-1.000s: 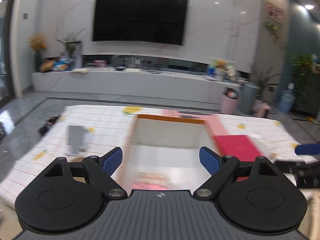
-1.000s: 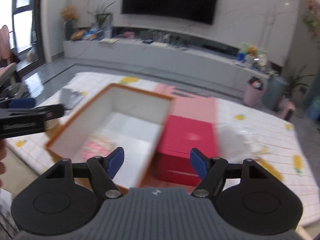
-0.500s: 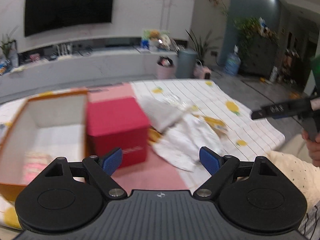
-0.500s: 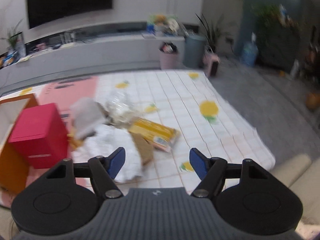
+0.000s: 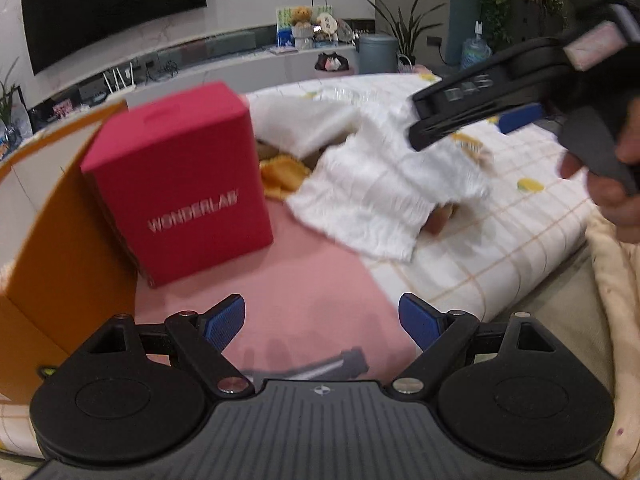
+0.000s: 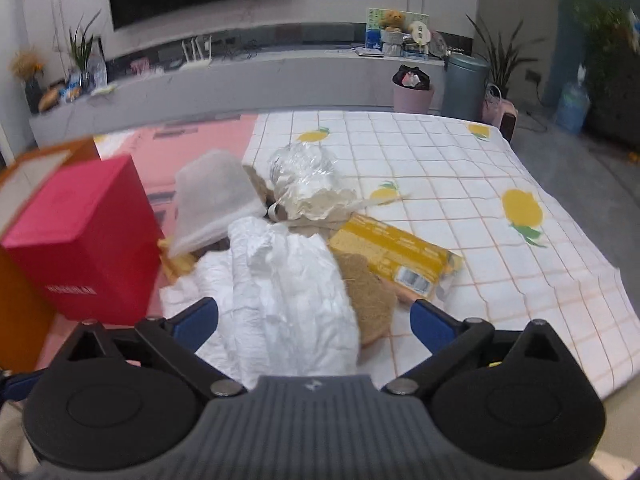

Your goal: Organize soft objects

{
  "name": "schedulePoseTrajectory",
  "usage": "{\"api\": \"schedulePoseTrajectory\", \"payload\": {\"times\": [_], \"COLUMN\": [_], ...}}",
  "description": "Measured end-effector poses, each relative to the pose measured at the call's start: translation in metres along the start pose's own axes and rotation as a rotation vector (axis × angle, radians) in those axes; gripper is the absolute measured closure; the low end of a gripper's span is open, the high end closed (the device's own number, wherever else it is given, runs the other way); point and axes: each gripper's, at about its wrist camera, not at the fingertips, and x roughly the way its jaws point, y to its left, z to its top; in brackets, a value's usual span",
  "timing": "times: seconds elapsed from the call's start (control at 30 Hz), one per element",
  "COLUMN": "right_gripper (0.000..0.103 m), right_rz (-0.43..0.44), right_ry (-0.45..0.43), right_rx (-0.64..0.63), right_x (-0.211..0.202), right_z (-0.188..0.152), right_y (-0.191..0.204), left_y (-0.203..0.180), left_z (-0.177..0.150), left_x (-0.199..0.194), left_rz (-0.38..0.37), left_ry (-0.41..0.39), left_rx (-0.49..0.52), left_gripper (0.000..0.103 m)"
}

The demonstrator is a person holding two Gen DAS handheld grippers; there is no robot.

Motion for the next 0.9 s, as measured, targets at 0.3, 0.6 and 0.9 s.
{"api": "schedulePoseTrajectory", "payload": {"times": [0.3,0.6,0.9], "right_gripper": [0.003,0.065,0.08], "right_rz": [-0.144,-0.182,-0.086], "right_ry": [-0.012,-0.076,-0.057], "right_rx": [-0.234,-0.326,-0.231], "right_x": [0.046,0.039,-0.025], "right_z": [-0.01,-0.025,-0.004], "right_y": [0.066,0.075,0.049], "left_y": [0.022,0.032,0.035], "left_z": [0.001,0.003,0.004], "left_x": [0.001,-0.003,-0.007], "left_rz": [-0.023,-0.062,-0.051], "left_ry": [0.007,0.019,0.015], "left_rx": [-0.054,-0.092,-0.096], "left_gripper": [0.002,0.002,0.001]}}
